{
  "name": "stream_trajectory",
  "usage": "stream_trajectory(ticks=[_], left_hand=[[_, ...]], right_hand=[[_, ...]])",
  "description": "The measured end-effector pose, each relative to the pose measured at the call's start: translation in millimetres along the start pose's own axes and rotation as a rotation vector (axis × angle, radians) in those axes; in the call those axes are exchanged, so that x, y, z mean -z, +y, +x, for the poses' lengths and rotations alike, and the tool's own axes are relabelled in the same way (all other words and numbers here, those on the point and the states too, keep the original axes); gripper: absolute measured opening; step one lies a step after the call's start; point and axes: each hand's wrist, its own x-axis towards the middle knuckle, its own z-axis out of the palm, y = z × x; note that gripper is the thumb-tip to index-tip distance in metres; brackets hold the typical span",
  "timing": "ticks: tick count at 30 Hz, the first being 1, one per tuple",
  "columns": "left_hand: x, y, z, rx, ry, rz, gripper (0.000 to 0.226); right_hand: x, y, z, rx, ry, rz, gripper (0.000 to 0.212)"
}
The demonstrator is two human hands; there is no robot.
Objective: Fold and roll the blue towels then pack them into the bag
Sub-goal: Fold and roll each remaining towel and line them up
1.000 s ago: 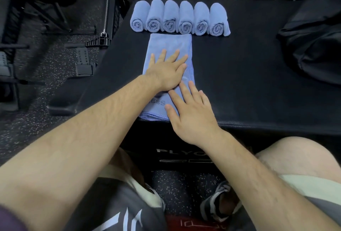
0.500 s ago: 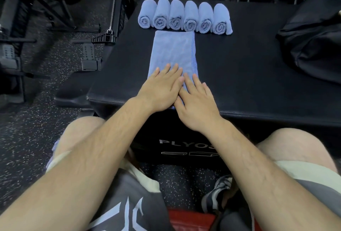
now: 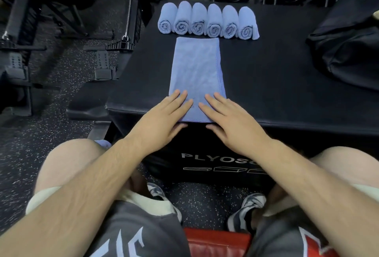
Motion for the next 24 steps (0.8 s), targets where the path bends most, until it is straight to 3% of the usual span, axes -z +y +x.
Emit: stream_trajectory(ticks=[4, 8, 16, 19, 24], left_hand=[[1.4, -3.4, -10.7, -0.04, 0.185, -0.063, 0.048], [5.5, -1.8, -14.0, -0.015, 0.282, -0.087, 0.032], [18.0, -4.9, -15.4, 0.093, 0.2, -0.197, 0.027], [21.7, -9.2, -12.4, 0.156, 0.196, -0.337, 0.021], [28.4, -9.6, -4.7, 0.231, 0.185, -0.355, 0.02]], right_hand=[[4.1, 18.6, -1.7, 0.136, 0.077, -0.025, 0.049], [1.0, 15.4, -7.0, 0.044, 0.208, 0.198, 0.034], [23.4, 23.0, -8.4, -0.037, 0.095, 0.286, 0.024], [30.1, 22.0, -7.4, -0.114, 0.093, 0.31, 0.017], [31.6, 20.2, -3.6, -0.192, 0.104, 0.391, 0.015]])
